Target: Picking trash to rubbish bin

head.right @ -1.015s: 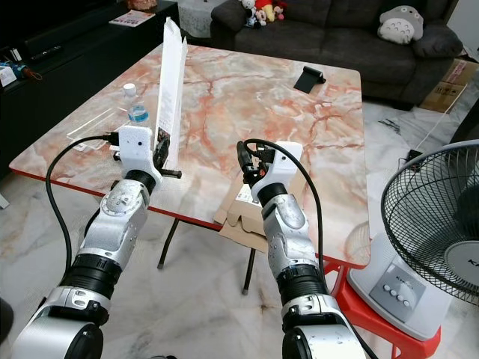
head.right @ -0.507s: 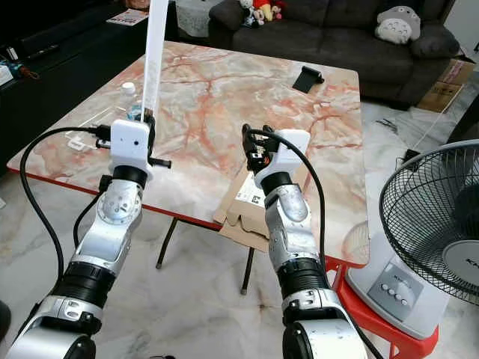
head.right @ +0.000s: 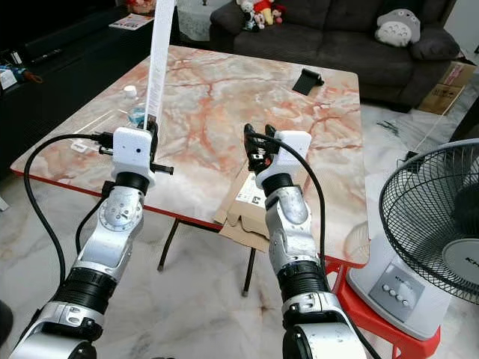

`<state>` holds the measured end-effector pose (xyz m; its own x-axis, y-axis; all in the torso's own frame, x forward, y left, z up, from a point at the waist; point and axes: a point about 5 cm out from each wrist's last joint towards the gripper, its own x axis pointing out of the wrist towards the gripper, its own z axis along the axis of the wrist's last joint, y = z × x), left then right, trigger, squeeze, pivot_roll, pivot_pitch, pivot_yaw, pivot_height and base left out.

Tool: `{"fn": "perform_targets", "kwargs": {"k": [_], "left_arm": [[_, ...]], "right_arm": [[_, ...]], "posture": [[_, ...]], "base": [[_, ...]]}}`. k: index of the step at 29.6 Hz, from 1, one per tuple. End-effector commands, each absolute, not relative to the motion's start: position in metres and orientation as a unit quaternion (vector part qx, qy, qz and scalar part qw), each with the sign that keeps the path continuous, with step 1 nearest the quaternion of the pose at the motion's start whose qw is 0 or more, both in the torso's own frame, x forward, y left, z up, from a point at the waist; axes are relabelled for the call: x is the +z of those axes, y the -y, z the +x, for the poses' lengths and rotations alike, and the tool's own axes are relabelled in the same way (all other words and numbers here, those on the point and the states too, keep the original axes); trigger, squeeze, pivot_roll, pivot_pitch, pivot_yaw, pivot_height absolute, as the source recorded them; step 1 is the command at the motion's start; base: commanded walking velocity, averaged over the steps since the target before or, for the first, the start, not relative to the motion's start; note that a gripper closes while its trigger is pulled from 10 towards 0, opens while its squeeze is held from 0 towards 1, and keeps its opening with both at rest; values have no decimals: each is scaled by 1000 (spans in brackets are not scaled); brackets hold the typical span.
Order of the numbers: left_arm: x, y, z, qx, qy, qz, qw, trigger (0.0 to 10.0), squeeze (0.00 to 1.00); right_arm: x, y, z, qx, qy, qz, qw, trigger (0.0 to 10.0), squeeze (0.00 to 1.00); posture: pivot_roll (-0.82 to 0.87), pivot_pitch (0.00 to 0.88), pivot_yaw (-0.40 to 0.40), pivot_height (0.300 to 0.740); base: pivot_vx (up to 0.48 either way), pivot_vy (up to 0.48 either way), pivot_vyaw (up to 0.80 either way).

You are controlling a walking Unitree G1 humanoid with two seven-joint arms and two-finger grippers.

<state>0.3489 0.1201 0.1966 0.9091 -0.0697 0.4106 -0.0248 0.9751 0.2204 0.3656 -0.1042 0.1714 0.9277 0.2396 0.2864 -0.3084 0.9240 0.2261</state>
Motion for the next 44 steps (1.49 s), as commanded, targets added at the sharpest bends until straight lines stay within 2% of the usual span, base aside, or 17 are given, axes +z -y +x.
{"fn": "perform_targets", "kwargs": {"k": [1, 44], "left_arm": [[198, -119, 347, -19, 220, 105, 970, 10000, 0], [195, -122, 346, -19, 215, 95, 972, 10000, 0]], "right_arm": [[177, 104, 365, 142, 141, 133, 971, 10000, 0], [172, 105, 364, 137, 132, 124, 974, 10000, 0]], "posture": [[-5, 11, -26, 740], [-1, 57, -35, 740]], "base": [[0, 0, 0], [0, 0, 0]]}}
